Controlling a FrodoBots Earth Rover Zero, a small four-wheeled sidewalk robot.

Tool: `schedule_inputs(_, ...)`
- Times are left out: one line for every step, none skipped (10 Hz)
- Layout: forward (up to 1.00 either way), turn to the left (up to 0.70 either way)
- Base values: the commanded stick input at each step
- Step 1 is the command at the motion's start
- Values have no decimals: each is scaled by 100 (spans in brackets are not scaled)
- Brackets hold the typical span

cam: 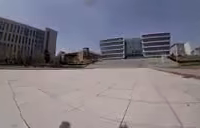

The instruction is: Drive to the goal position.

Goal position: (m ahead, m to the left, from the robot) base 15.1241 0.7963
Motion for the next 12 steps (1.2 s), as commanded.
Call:
schedule_inputs(70, 0)
schedule_inputs(70, 0)
schedule_inputs(70, 0)
schedule_inputs(70, 0)
schedule_inputs(70, 0)
schedule_inputs(70, 0)
schedule_inputs(70, 0)
schedule_inputs(70, 0)
schedule_inputs(70, 0)
schedule_inputs(70, 0)
schedule_inputs(70, 0)
schedule_inputs(70, 0)
